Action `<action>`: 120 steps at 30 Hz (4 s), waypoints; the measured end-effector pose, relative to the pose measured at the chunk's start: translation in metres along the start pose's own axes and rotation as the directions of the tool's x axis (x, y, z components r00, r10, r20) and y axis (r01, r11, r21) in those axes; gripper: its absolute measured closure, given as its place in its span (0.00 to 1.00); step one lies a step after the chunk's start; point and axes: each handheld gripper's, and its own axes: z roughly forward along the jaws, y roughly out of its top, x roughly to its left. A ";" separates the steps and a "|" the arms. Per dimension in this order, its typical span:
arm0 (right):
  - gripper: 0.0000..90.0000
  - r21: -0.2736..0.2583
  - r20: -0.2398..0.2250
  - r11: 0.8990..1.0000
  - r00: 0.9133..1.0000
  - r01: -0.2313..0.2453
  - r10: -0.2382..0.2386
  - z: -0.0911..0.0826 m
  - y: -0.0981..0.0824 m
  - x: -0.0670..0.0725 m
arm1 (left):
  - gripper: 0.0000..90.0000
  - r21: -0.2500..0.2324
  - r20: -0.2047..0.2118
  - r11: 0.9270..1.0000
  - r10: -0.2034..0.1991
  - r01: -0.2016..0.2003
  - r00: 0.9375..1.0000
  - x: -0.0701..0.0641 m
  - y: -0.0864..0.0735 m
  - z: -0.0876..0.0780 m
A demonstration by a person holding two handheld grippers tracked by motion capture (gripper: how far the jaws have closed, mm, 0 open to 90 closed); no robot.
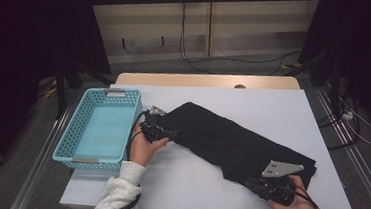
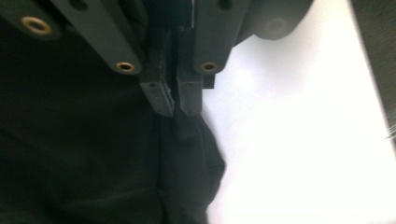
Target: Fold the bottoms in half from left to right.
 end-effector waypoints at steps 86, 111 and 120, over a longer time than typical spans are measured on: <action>0.56 -0.089 0.253 0.962 0.928 -0.260 0.274 -0.041 -0.001 -0.122 | 0.20 0.001 -0.147 0.997 -0.071 0.072 0.987 0.037 0.021 0.028; 0.41 -0.119 0.141 0.980 0.975 -0.159 0.175 -0.020 0.022 -0.076 | 0.94 0.095 -0.034 0.989 -0.108 0.111 0.994 0.029 0.025 0.039; 0.44 -0.121 0.078 0.987 0.990 -0.105 0.115 0.003 0.037 -0.042 | 0.96 0.104 -0.046 0.984 -0.141 0.145 0.989 0.030 0.032 0.036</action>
